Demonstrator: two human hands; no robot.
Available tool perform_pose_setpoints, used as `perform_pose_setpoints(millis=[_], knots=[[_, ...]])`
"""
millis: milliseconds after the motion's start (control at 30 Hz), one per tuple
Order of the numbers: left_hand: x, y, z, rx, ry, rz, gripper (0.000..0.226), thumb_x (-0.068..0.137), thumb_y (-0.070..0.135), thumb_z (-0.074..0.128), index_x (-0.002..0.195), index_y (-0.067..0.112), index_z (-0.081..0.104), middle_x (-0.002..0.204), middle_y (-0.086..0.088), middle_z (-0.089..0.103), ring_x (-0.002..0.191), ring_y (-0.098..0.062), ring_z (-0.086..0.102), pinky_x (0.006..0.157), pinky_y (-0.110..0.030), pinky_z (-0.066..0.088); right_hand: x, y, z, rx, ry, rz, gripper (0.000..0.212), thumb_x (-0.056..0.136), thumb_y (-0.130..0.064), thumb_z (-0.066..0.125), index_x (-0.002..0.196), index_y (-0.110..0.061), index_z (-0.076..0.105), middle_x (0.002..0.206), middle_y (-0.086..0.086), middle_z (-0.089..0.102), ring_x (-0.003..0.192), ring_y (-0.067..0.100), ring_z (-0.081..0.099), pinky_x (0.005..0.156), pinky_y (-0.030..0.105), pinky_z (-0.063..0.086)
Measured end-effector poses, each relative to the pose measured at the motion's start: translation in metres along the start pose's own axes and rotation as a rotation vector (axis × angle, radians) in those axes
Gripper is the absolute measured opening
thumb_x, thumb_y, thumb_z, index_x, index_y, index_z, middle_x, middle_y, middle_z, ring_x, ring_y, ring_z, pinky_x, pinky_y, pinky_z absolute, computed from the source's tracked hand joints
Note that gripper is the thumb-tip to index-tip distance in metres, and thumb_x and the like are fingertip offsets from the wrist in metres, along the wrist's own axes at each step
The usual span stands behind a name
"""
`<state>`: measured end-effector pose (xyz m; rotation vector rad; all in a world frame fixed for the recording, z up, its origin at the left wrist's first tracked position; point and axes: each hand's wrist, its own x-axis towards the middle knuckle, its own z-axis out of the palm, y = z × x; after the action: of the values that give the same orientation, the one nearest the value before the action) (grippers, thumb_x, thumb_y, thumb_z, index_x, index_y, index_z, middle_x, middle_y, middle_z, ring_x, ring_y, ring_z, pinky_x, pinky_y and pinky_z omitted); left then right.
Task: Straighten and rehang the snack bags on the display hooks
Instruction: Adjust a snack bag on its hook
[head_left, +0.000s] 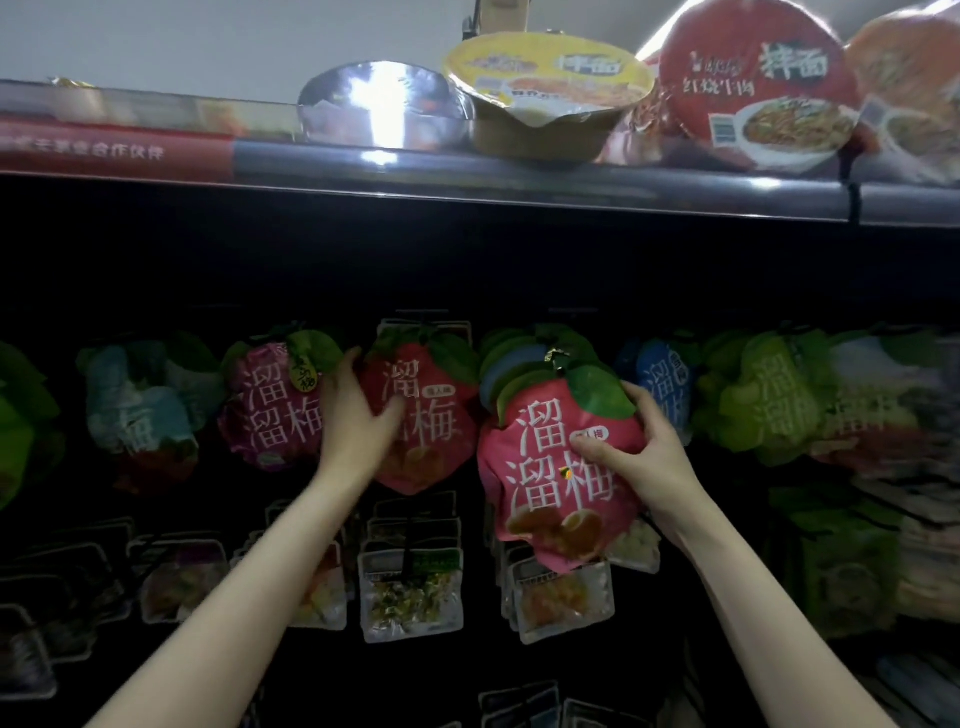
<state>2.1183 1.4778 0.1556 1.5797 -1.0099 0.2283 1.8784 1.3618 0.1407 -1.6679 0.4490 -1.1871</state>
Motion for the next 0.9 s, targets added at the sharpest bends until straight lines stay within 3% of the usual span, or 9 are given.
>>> perform_pose_setpoints(millis=[100, 167, 300, 400, 533, 600, 733, 833, 900], knots=[[0.012, -0.011, -0.005, -0.128, -0.162, -0.171, 0.061, 0.088, 0.021, 0.061, 0.140, 0.008, 0.030, 0.133, -0.010, 0.046, 0.123, -0.025, 0.045, 0.094, -0.030, 0.038, 0.003, -0.001, 0.005, 0.015, -0.004, 0.016, 0.070, 0.060, -0.018, 0.080, 0.119, -0.032, 0.045, 0.108, -0.002, 0.060, 0.089, 0.016, 0.067, 0.066, 0.028, 0.058], [0.008, -0.009, -0.006, -0.203, -0.114, -0.212, 0.058, 0.088, 0.015, 0.061, 0.138, 0.008, 0.032, 0.122, -0.008, 0.050, 0.111, -0.019, 0.050, 0.084, -0.027, 0.039, 0.005, -0.002, 0.008, 0.011, -0.033, 0.035, 0.072, 0.058, -0.020, 0.079, 0.120, -0.032, 0.044, 0.108, 0.000, 0.060, 0.088, 0.018, 0.068, 0.066, 0.030, 0.059], [-0.018, -0.002, 0.003, -0.229, -0.036, -0.039, 0.035, 0.084, 0.008, 0.065, 0.113, 0.015, 0.048, 0.101, -0.005, 0.062, 0.092, -0.017, 0.060, 0.069, -0.020, 0.050, 0.011, -0.005, 0.016, 0.035, -0.135, 0.073, 0.073, 0.056, -0.020, 0.084, 0.118, -0.031, 0.047, 0.109, 0.008, 0.062, 0.083, 0.021, 0.070, 0.066, 0.033, 0.058], [-0.031, 0.003, 0.011, -0.266, -0.052, -0.045, 0.030, 0.084, 0.013, 0.066, 0.105, 0.023, 0.046, 0.089, -0.005, 0.063, 0.088, -0.021, 0.063, 0.074, -0.036, 0.056, 0.016, -0.009, 0.022, -0.015, -0.173, 0.074, 0.081, 0.057, -0.022, 0.084, 0.128, -0.027, 0.045, 0.111, 0.007, 0.062, 0.086, 0.023, 0.070, 0.071, 0.038, 0.059], [-0.020, 0.011, 0.006, -0.506, -0.129, -0.260, 0.053, 0.080, 0.028, 0.070, 0.126, 0.026, 0.044, 0.116, 0.002, 0.058, 0.107, -0.016, 0.056, 0.092, -0.036, 0.049, 0.018, -0.010, 0.022, -0.046, -0.162, 0.081, 0.083, 0.057, -0.022, 0.086, 0.128, -0.026, 0.044, 0.111, 0.008, 0.062, 0.086, 0.023, 0.070, 0.072, 0.037, 0.058], [-0.009, 0.017, 0.004, -0.536, -0.170, -0.312, 0.048, 0.081, 0.027, 0.069, 0.124, 0.026, 0.046, 0.116, 0.001, 0.057, 0.104, -0.016, 0.057, 0.087, -0.033, 0.049, 0.015, -0.011, 0.021, -0.053, -0.166, 0.082, 0.079, 0.059, -0.019, 0.084, 0.127, -0.026, 0.044, 0.110, 0.007, 0.062, 0.084, 0.021, 0.070, 0.069, 0.034, 0.059], [0.012, 0.026, 0.004, -0.523, -0.147, -0.352, 0.039, 0.082, 0.015, 0.069, 0.118, 0.008, 0.056, 0.110, -0.010, 0.064, 0.097, -0.024, 0.063, 0.075, -0.029, 0.051, 0.009, -0.014, 0.016, -0.068, -0.153, 0.084, 0.073, 0.060, -0.018, 0.078, 0.125, -0.026, 0.045, 0.108, 0.005, 0.062, 0.082, 0.020, 0.070, 0.065, 0.030, 0.058], [0.012, 0.027, -0.013, -0.423, -0.208, -0.287, 0.025, 0.082, 0.015, 0.069, 0.105, 0.012, 0.062, 0.089, -0.001, 0.066, 0.079, -0.014, 0.065, 0.059, -0.018, 0.052, 0.006, -0.017, 0.007, -0.106, -0.150, 0.077, 0.066, 0.062, -0.017, 0.079, 0.118, -0.033, 0.047, 0.107, 0.001, 0.062, 0.083, 0.018, 0.070, 0.066, 0.030, 0.058], [0.007, 0.024, -0.031, -0.404, -0.311, -0.236, 0.015, 0.082, 0.016, 0.068, 0.096, 0.018, 0.063, 0.085, 0.003, 0.070, 0.079, -0.013, 0.067, 0.059, -0.016, 0.052, 0.004, -0.017, 0.001, -0.110, -0.161, 0.072, 0.059, 0.065, -0.013, 0.078, 0.109, -0.039, 0.049, 0.106, 0.000, 0.062, 0.081, 0.016, 0.070, 0.064, 0.028, 0.057]])
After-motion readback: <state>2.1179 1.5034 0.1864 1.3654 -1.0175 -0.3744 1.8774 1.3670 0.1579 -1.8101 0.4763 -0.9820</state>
